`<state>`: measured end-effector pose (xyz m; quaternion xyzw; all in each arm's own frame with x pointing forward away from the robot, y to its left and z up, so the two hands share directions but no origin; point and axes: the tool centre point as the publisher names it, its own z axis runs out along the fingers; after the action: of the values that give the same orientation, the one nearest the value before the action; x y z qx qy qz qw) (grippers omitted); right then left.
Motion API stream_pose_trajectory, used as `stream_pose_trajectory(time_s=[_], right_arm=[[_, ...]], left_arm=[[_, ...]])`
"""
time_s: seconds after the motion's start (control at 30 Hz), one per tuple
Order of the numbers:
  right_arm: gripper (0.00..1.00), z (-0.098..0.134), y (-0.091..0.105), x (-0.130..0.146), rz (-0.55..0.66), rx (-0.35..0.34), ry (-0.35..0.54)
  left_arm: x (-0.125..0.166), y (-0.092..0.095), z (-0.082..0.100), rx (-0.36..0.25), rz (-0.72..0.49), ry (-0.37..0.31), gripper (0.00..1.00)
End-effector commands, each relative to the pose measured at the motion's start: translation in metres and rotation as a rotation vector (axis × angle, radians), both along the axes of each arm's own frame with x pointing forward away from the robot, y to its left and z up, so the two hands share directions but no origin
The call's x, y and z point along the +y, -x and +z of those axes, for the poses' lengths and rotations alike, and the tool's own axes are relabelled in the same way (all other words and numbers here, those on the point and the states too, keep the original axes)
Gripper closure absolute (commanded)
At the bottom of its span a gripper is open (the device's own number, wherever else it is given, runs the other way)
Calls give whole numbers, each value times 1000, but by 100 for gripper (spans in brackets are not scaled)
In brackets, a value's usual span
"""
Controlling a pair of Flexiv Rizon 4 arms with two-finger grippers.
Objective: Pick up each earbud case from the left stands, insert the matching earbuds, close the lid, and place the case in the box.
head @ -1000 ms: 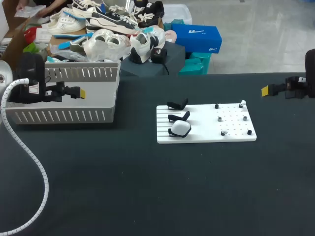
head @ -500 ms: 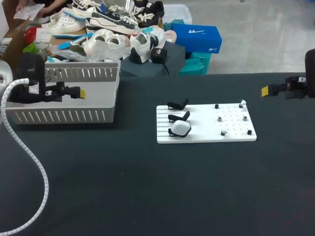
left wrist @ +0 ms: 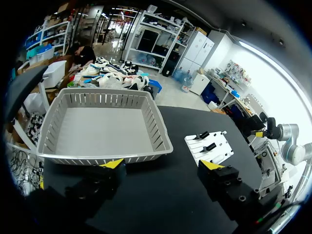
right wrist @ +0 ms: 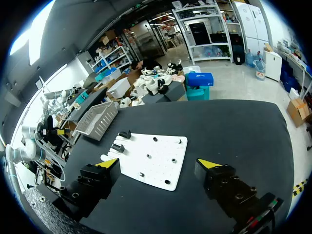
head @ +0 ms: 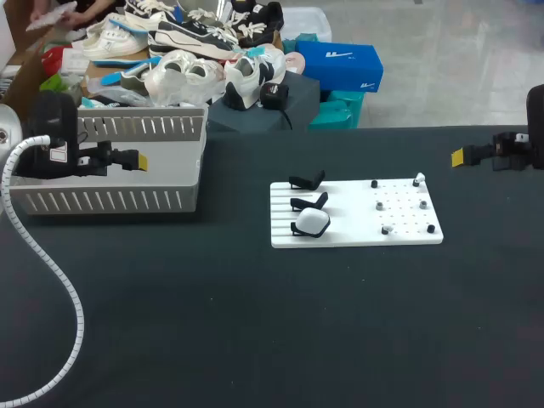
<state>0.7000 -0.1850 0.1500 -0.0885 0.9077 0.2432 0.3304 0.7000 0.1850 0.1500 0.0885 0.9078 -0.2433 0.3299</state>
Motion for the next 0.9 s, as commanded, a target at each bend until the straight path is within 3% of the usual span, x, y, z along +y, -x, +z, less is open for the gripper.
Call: stream_pose_trajectory(time_s=[0.03, 0.53, 0.9], right_arm=[[0, 0, 0, 0, 0, 0, 0], [0, 0, 0, 0, 0, 0, 0], [0, 0, 0, 0, 0, 0, 0]], left_arm=[[0, 0, 0, 0, 0, 0, 0], [0, 1, 0, 0, -26, 7, 0], [-13, 1, 16, -165, -280, 44, 0]])
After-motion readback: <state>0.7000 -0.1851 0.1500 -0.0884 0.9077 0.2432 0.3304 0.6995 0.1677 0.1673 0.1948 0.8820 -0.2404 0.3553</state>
